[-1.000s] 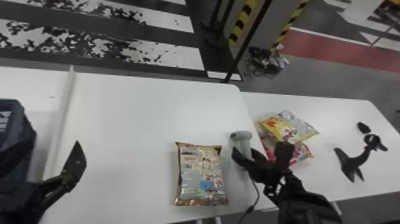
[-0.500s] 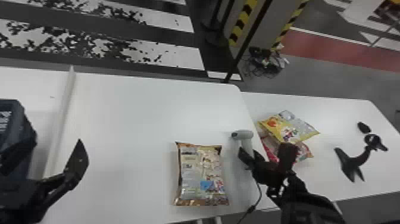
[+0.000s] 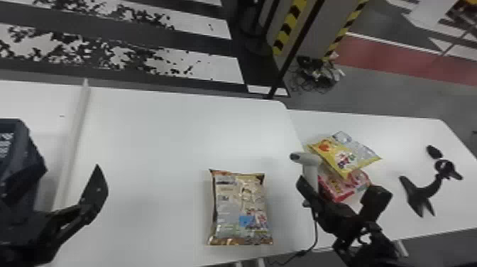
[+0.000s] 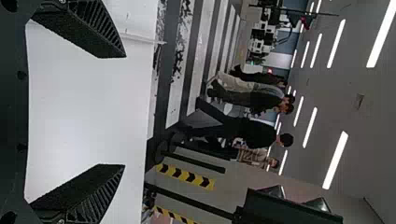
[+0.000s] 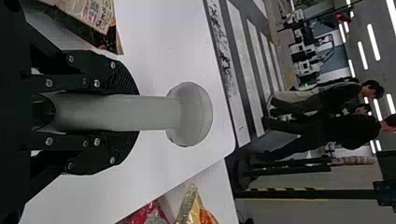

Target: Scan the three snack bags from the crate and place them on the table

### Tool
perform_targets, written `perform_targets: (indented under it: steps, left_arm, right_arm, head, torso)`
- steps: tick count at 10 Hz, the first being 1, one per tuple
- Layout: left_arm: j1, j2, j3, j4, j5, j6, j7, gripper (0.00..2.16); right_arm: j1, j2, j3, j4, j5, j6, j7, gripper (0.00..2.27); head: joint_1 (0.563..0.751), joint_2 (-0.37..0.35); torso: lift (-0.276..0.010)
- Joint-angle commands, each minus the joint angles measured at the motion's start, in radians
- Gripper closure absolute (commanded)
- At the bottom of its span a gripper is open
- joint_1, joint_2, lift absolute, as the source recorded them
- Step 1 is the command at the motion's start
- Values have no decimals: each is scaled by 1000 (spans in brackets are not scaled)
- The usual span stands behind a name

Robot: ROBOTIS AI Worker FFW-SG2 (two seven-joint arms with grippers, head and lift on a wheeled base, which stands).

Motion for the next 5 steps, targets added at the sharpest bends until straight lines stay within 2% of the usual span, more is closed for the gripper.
perform_targets:
  steps: [1,2,5]
  left_arm:
    - [-2,1,-4,0,0,0,1,22]
    - [0,0,-4,0,0,0,4,22]
    - [13,0,-1,-3,-1,-12,23,22]
  right_arm:
    - [90,41,2,-130,-24,-29,0,2243]
    - [133,64,17,-185,-29,-81,0,2243]
    - [219,70,107,-299,-23,-78,-3,2243]
  head:
    - [695,-350]
    - [695,-350]
    - [695,-346]
  torso:
    - [-62]
    - [-62]
    - [-62]
